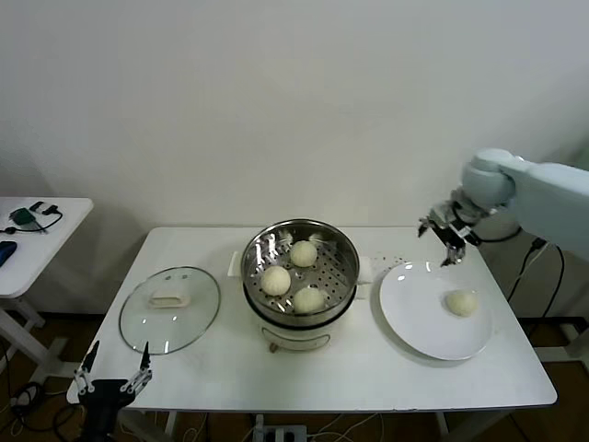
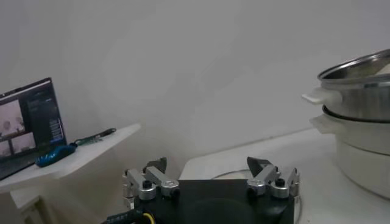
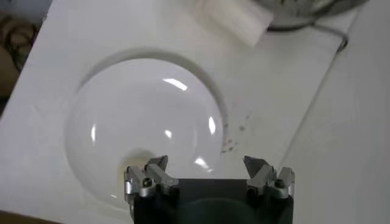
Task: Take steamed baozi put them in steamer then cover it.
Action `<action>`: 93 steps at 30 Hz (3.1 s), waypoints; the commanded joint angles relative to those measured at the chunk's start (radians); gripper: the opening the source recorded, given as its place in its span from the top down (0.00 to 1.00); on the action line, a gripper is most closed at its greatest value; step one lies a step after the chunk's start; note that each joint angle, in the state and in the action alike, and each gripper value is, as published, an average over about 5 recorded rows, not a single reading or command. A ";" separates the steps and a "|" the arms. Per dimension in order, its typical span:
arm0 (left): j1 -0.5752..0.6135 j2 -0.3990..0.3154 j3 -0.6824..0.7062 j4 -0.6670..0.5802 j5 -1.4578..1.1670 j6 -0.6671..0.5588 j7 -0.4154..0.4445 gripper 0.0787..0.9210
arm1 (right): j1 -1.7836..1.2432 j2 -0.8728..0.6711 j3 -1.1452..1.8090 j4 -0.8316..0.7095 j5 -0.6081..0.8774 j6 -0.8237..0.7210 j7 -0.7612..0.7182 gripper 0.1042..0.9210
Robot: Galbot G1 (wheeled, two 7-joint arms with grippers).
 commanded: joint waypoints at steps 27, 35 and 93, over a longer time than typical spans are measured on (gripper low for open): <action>0.027 -0.009 -0.026 -0.001 0.017 0.002 -0.002 0.12 | -0.494 0.245 0.578 -0.592 -0.305 0.063 -0.052 0.12; 0.027 -0.008 -0.027 -0.001 0.018 0.001 -0.002 0.12 | -0.491 0.233 0.558 -0.574 -0.305 0.060 -0.069 0.12; -0.054 0.007 0.066 -0.033 0.037 0.010 0.007 0.12 | 0.375 0.665 -0.520 -0.046 0.921 -0.291 0.176 0.29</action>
